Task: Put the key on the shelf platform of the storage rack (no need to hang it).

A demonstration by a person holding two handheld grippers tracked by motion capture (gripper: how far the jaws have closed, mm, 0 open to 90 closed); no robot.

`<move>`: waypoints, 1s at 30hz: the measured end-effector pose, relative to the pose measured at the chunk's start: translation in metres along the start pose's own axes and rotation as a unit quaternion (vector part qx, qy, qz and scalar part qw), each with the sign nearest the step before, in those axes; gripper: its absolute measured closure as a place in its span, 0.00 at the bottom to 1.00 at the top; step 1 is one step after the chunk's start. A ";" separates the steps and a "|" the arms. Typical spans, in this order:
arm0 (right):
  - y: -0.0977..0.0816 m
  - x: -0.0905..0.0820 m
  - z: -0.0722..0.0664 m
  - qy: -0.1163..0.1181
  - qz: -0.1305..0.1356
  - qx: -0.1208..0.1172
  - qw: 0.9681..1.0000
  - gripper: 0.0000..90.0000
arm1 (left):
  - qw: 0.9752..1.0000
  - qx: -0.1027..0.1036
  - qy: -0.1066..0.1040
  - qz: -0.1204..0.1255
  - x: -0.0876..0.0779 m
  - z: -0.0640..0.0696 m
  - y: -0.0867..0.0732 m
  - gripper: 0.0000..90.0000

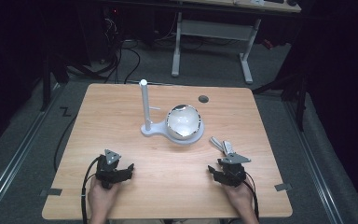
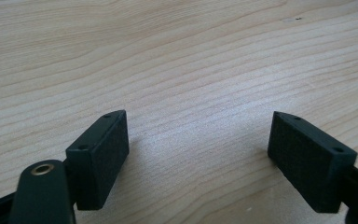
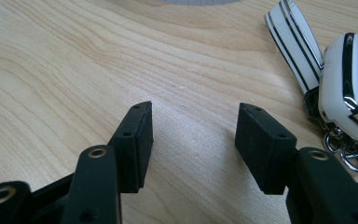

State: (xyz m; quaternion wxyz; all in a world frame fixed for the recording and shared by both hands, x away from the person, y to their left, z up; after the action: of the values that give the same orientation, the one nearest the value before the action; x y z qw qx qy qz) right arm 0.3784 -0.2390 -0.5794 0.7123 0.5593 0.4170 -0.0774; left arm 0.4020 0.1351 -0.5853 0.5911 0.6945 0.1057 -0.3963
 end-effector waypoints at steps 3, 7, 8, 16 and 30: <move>0.000 0.000 0.000 0.000 0.000 0.002 1.000 0.52 | 1.000 0.000 0.000 0.000 0.000 0.000 0.000 0.23; 0.000 0.000 0.000 -0.003 -0.001 0.004 1.000 0.52 | 1.000 -0.002 -0.001 0.000 0.000 0.000 0.000 0.24; 0.000 0.000 0.000 -0.004 -0.001 0.005 1.000 0.51 | 1.000 -0.002 -0.001 0.000 0.000 0.000 0.000 0.24; 0.000 0.000 0.001 -0.005 -0.001 0.003 1.000 0.51 | 1.000 -0.002 -0.001 0.000 0.000 0.000 0.000 0.24; 0.000 0.000 -0.001 -0.001 -0.002 0.002 1.000 0.47 | 1.000 -0.002 -0.001 0.000 0.000 0.000 0.000 0.24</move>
State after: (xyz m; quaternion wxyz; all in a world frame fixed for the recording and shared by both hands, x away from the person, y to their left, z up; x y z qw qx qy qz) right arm 0.3779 -0.2381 -0.5797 0.7111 0.5601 0.4172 -0.0805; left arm 0.4021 0.1353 -0.5851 0.5928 0.6930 0.1058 -0.3965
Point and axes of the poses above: each handheld gripper's, and its own axes: x roughly forward along the jaws, y roughly out of its top, z roughly to its right, the point moved 7 cm from there along x, roughly forward along the jaws
